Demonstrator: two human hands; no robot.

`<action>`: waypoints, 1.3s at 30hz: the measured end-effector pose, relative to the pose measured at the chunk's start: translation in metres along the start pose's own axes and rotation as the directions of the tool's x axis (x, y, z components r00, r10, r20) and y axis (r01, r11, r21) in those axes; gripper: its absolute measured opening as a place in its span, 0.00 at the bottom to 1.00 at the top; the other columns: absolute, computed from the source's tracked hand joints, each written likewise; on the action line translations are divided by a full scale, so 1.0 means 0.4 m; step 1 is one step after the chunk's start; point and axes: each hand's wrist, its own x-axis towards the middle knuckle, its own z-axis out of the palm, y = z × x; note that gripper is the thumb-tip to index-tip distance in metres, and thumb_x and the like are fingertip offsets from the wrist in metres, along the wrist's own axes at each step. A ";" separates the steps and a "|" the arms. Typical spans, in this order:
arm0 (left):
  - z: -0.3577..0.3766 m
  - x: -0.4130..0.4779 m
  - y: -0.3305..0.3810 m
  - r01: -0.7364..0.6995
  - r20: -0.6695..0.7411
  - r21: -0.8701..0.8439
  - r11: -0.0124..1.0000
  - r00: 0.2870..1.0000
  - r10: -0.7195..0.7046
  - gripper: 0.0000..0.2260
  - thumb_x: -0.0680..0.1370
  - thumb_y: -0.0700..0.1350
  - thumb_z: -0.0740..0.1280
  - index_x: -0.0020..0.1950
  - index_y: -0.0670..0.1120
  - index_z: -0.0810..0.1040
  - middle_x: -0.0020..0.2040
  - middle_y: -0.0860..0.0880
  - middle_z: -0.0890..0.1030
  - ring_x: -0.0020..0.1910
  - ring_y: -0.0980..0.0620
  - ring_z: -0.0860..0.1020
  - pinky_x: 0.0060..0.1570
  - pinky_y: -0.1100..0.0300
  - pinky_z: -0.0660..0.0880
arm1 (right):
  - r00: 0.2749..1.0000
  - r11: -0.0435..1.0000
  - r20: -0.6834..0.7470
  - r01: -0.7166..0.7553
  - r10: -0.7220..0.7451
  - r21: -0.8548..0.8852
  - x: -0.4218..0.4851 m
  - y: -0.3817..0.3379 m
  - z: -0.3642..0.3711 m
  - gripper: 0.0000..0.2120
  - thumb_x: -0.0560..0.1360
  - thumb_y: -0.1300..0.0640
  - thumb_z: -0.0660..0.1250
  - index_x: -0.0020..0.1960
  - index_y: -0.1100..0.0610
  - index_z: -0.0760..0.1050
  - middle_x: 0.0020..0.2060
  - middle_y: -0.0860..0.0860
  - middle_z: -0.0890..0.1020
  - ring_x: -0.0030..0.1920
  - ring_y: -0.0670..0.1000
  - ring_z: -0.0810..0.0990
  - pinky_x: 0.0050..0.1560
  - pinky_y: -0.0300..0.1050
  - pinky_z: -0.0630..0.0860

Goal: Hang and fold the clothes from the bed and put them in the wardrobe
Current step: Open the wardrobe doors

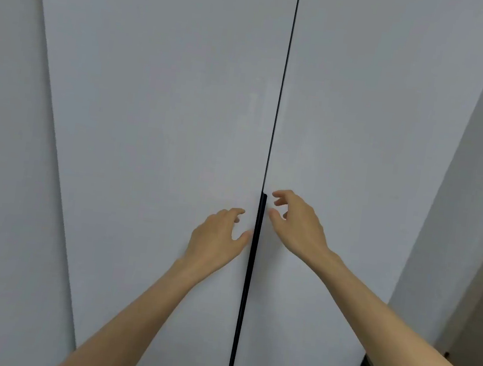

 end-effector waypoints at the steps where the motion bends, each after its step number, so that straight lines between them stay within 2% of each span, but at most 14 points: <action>1: 0.013 0.018 -0.013 0.001 0.006 -0.009 1.000 1.000 -0.001 0.23 0.78 0.57 0.62 0.71 0.53 0.66 0.63 0.56 0.74 0.62 0.56 0.72 0.53 0.60 0.69 | 1.000 1.000 0.004 -0.030 0.030 -0.004 0.020 0.002 0.015 0.17 0.79 0.51 0.60 0.67 0.50 0.68 0.60 0.44 0.76 0.53 0.47 0.76 0.47 0.43 0.70; 4: 0.057 0.054 -0.050 -0.033 -0.010 -0.014 0.999 0.999 0.033 0.21 0.77 0.56 0.65 0.68 0.53 0.69 0.56 0.55 0.73 0.58 0.55 0.71 0.51 0.62 0.70 | 0.997 0.997 -0.014 -0.076 0.076 0.029 0.079 0.014 0.055 0.10 0.78 0.52 0.62 0.58 0.52 0.73 0.51 0.45 0.80 0.49 0.48 0.78 0.47 0.45 0.75; 6: 0.081 0.066 -0.062 -0.085 -0.053 0.020 0.996 0.995 0.086 0.21 0.75 0.57 0.66 0.66 0.54 0.70 0.54 0.55 0.71 0.55 0.55 0.71 0.52 0.61 0.70 | 0.998 0.997 -0.039 -0.044 0.047 0.066 0.109 0.017 0.073 0.05 0.78 0.52 0.63 0.50 0.54 0.73 0.41 0.47 0.80 0.42 0.49 0.79 0.44 0.48 0.77; 8: 0.101 0.072 -0.077 -0.116 -0.095 0.084 0.990 0.988 0.124 0.22 0.74 0.59 0.66 0.66 0.55 0.70 0.54 0.55 0.70 0.55 0.54 0.70 0.53 0.60 0.68 | 0.998 0.997 -0.055 0.011 -0.007 0.071 0.126 0.022 0.080 0.06 0.78 0.54 0.63 0.45 0.56 0.71 0.34 0.50 0.78 0.36 0.52 0.77 0.40 0.51 0.76; 14: 0.125 0.064 -0.070 -0.097 -0.094 0.136 0.986 0.989 0.111 0.23 0.74 0.62 0.64 0.68 0.57 0.68 0.56 0.54 0.66 0.57 0.53 0.65 0.56 0.61 0.63 | 0.996 0.994 -0.010 0.084 -0.084 0.066 0.126 0.031 0.065 0.08 0.78 0.55 0.63 0.41 0.56 0.68 0.32 0.52 0.76 0.33 0.53 0.73 0.36 0.48 0.72; 20: 0.148 0.029 -0.013 -0.074 0.040 0.136 0.988 0.997 0.069 0.28 0.75 0.63 0.62 0.71 0.51 0.66 0.65 0.52 0.68 0.64 0.50 0.64 0.62 0.57 0.63 | 0.988 0.986 0.050 0.139 -0.145 0.094 0.060 0.032 0.007 0.09 0.78 0.55 0.64 0.41 0.56 0.69 0.31 0.50 0.75 0.30 0.46 0.69 0.34 0.41 0.69; 22: 0.149 0.009 0.017 -0.064 0.076 0.083 0.994 0.995 0.058 0.25 0.75 0.62 0.63 0.66 0.49 0.70 0.62 0.52 0.73 0.61 0.50 0.69 0.59 0.56 0.67 | 0.985 0.982 0.062 0.151 -0.159 0.110 0.022 0.029 -0.024 0.09 0.78 0.55 0.65 0.40 0.55 0.68 0.31 0.48 0.74 0.30 0.44 0.68 0.34 0.37 0.68; 24: 0.144 -0.022 0.051 -0.049 0.119 -0.048 0.998 0.991 0.054 0.19 0.74 0.62 0.65 0.54 0.48 0.72 0.51 0.52 0.78 0.51 0.50 0.76 0.50 0.55 0.74 | 0.983 0.978 0.068 0.158 -0.168 0.134 -0.025 0.027 -0.059 0.10 0.78 0.54 0.65 0.40 0.55 0.68 0.30 0.45 0.74 0.31 0.43 0.69 0.34 0.34 0.67; 26: 0.141 -0.068 0.093 -0.031 0.175 -0.153 0.988 0.983 0.058 0.17 0.72 0.62 0.66 0.48 0.49 0.70 0.41 0.52 0.78 0.40 0.53 0.77 0.41 0.55 0.77 | 0.982 0.973 0.061 0.167 -0.179 0.160 -0.083 0.030 -0.101 0.11 0.78 0.54 0.65 0.39 0.56 0.68 0.30 0.45 0.73 0.30 0.43 0.69 0.34 0.33 0.68; 30: 0.147 -0.168 0.193 -0.062 0.167 -0.186 0.981 0.981 0.094 0.13 0.69 0.64 0.67 0.42 0.58 0.70 0.29 0.57 0.75 0.29 0.60 0.74 0.28 0.68 0.68 | 0.982 0.965 0.021 0.183 -0.190 0.188 -0.202 0.046 -0.195 0.15 0.78 0.51 0.65 0.36 0.55 0.66 0.28 0.47 0.71 0.29 0.44 0.67 0.32 0.34 0.66; 33: 0.156 -0.237 0.295 -0.116 0.134 -0.155 0.981 0.981 0.138 0.14 0.68 0.64 0.68 0.35 0.59 0.66 0.29 0.70 0.73 0.30 0.70 0.73 0.26 0.75 0.66 | 0.982 0.967 -0.003 0.187 -0.190 0.175 -0.288 0.070 -0.278 0.16 0.78 0.49 0.64 0.34 0.52 0.65 0.27 0.46 0.70 0.29 0.44 0.66 0.32 0.33 0.67; 34: 0.162 -0.260 0.331 -0.131 0.129 -0.138 0.982 0.980 0.149 0.16 0.68 0.65 0.68 0.33 0.59 0.65 0.29 0.70 0.73 0.31 0.71 0.73 0.28 0.77 0.66 | 0.982 0.968 -0.011 0.187 -0.188 0.165 -0.316 0.083 -0.309 0.17 0.78 0.48 0.64 0.34 0.52 0.65 0.27 0.46 0.70 0.29 0.44 0.67 0.32 0.33 0.67; 36: 0.182 -0.304 0.408 -0.142 0.123 -0.077 0.987 0.981 0.151 0.18 0.67 0.70 0.65 0.32 0.57 0.66 0.25 0.58 0.73 0.27 0.63 0.74 0.23 0.70 0.66 | 0.983 0.972 -0.026 0.186 -0.184 0.145 -0.373 0.115 -0.376 0.17 0.78 0.47 0.63 0.35 0.53 0.66 0.27 0.48 0.71 0.29 0.44 0.67 0.32 0.35 0.68; 39: 0.227 -0.359 0.541 -0.146 0.094 0.027 0.989 0.985 0.143 0.23 0.65 0.73 0.60 0.32 0.54 0.68 0.25 0.55 0.72 0.24 0.59 0.72 0.25 0.66 0.64 | 0.983 0.979 -0.056 0.179 -0.174 0.101 -0.455 0.178 -0.486 0.18 0.79 0.46 0.62 0.34 0.52 0.65 0.26 0.46 0.70 0.28 0.43 0.68 0.32 0.35 0.68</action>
